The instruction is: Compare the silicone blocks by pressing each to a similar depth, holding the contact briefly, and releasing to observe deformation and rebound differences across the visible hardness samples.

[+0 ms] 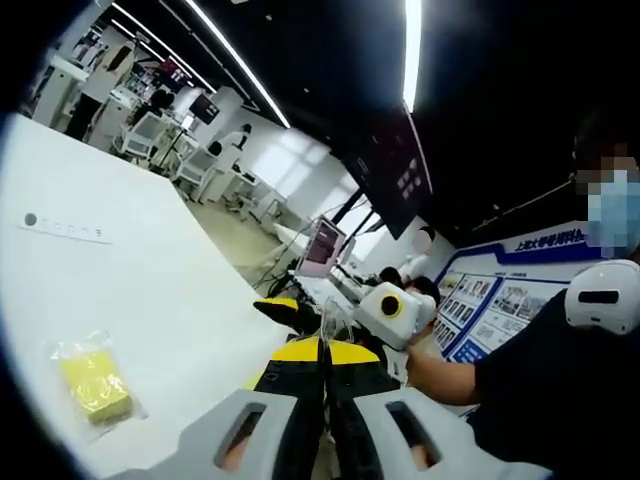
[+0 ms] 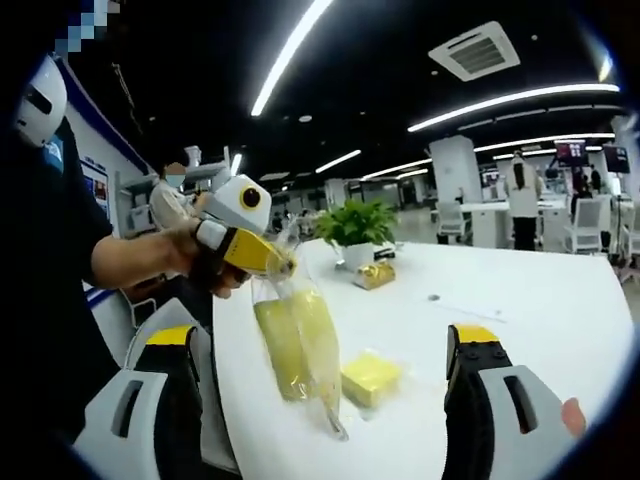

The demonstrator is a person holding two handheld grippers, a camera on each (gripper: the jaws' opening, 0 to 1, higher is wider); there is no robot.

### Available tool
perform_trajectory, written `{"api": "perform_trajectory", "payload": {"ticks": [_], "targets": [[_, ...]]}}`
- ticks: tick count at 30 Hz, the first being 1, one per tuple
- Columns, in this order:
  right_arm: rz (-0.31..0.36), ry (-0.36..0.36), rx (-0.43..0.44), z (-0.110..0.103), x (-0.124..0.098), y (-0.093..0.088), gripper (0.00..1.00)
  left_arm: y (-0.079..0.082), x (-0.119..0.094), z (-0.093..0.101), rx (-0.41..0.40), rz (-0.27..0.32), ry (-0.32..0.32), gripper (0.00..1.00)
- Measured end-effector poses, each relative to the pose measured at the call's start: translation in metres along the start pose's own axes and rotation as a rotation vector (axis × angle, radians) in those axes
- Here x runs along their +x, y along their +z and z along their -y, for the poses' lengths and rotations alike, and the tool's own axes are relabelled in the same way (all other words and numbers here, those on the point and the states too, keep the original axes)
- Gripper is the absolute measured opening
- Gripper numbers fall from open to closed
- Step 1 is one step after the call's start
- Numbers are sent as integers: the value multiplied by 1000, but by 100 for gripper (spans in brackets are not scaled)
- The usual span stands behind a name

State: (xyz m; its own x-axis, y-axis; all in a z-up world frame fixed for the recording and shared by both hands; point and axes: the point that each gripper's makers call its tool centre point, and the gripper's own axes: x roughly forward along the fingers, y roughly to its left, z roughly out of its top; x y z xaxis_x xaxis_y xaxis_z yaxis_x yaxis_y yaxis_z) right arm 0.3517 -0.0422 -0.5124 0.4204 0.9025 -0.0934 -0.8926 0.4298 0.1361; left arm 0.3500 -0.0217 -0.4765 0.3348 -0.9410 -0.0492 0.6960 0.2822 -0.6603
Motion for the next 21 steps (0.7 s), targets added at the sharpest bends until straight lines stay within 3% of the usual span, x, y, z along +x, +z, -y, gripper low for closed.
{"api": "perform_trajectory", "payload": {"ticks": [7,13,15,21], "targets": [[38,-52,-18,6,-19,14,96,2,0,-3,-14,16,11,0],[-13,-90,-58,8,-37,7,96,1,0,-3,-24,17,10,0],[-32,-85,-66,7,-42,5,91,1,0,-3,-30,19,9,0],[-68,-87,-72,0,-52,-3,90,-2,3,-5,-38,13,6,0]]}}
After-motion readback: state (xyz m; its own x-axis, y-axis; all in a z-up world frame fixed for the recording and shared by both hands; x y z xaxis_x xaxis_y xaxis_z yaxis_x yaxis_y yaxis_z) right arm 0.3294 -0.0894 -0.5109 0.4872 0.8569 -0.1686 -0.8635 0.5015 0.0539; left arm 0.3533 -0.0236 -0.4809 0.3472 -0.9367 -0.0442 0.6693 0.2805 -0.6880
